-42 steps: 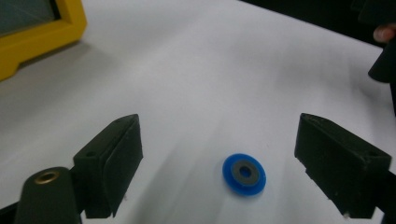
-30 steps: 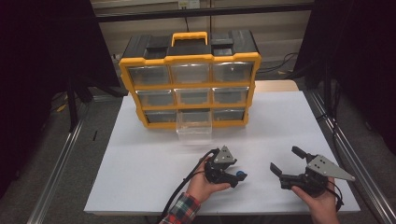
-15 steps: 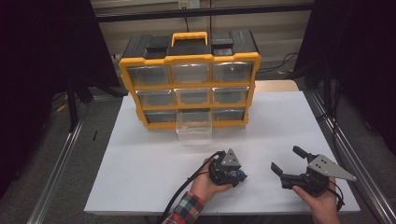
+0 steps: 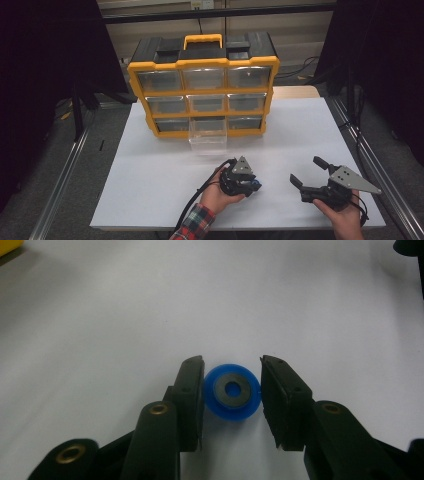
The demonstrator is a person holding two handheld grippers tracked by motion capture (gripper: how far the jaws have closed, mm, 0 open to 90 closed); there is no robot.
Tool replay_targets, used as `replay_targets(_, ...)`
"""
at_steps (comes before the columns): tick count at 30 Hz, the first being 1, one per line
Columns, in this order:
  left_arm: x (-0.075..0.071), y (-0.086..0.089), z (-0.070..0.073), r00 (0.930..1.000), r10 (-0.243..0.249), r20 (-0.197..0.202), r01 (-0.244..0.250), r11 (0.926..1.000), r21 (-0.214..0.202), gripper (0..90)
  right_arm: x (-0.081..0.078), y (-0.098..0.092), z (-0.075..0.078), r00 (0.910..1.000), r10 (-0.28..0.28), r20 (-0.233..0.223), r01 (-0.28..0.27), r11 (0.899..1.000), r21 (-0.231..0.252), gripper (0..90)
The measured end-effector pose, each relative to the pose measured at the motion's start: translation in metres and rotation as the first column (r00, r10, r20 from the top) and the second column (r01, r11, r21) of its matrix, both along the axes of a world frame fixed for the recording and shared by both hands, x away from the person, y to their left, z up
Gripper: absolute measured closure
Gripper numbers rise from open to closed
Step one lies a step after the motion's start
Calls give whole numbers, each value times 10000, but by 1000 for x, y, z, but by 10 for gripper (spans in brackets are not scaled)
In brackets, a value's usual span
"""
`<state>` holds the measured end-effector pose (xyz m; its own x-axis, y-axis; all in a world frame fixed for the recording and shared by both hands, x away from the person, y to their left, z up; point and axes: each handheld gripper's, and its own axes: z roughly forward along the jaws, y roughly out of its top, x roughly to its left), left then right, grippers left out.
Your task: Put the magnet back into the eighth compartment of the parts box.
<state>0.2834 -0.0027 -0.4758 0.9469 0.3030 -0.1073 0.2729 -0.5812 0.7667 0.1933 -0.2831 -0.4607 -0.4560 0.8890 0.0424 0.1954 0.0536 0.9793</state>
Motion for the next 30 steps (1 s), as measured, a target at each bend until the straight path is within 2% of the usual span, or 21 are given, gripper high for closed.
replay_targets(1, 0, 1, 1, 9999, 77, -95, -78, 10000, -56, 626, 0, 0, 0, 10000, 1, -12, -1, 10000, 19, 12)
replay_targets(2, 1, 2, 3, 10000, 54, -37, -53, 9999, 156, 626, 0, 0, 0, 10000, 0, -14, 0, 10000, 25, 13)
replay_targets(5, 2, 4, 4, 9998, 98, -164, -99, 9999, -62, 626, 0, 0, 0, 10000, -2, 0, 2, 10000, 46, 12)
replay_targets(7, 3, 6, 7, 9998, 140, -164, -138, 9998, 139, 626, 0, 0, 0, 10000, -5, 0, 5, 10000, 56, 12)
replay_targets(8, 4, 7, 7, 9996, 152, -242, -157, 9997, -191, 627, 0, 0, 0, 10000, 16, 2, -16, 10000, 63, 12)
replay_targets(9, 4, 8, 9, 9993, 274, -260, -275, 9996, -35, 626, 0, 0, 0, 10000, -6, 7, 6, 10000, 22, 12)
replay_targets(10, 4, 9, 9, 9992, 288, -275, -296, 9992, -278, 626, 0, 0, 0, 10000, 2, -2, -2, 10000, 39, 12)
replay_targets(11, 5, 11, 11, 9988, 355, -329, -364, 9990, -262, 626, 0, 1, 0, 10000, 12, -16, -12, 10000, 42, 12)
replay_targets(15, 7, 14, 16, 9988, 403, -263, -406, 9991, -108, 627, 0, 1, 0, 10000, 23, 23, -23, 10000, 32, 12)
replay_targets(18, 9, 14, 19, 9988, 381, -320, -388, 9990, -218, 627, 0, 1, 0, 10000, 27, 31, -27, 10000, 7, 13)
replay_targets(19, 10, 14, 22, 9989, 368, -287, -368, 9993, 7, 626, 0, 1, 0, 10000, 45, 29, -45, 10000, 33, 12)
replay_targets(21, 11, 14, 23, 9985, 423, -337, -431, 9988, -233, 626, 0, 1, 0, 10000, 6, 10, -7, 10000, 55, 12)
replay_targets(22, 12, 16, 25, 9984, 433, -360, -439, 9989, -137, 626, 0, 1, 0, 10000, 38, 19, -38, 10000, 40, 12)
replay_targets(24, 13, 17, 27, 9979, 527, -370, -537, 9982, -256, 627, 0, 0, 0, 10000, 14, 24, -14, 10000, 11, 12)
replay_targets(30, 19, 20, 36, 9976, 615, -315, -621, 9979, -206, 627, 0, 0, 0, 10000, 68, -25, -68, 10000, 33, 12)
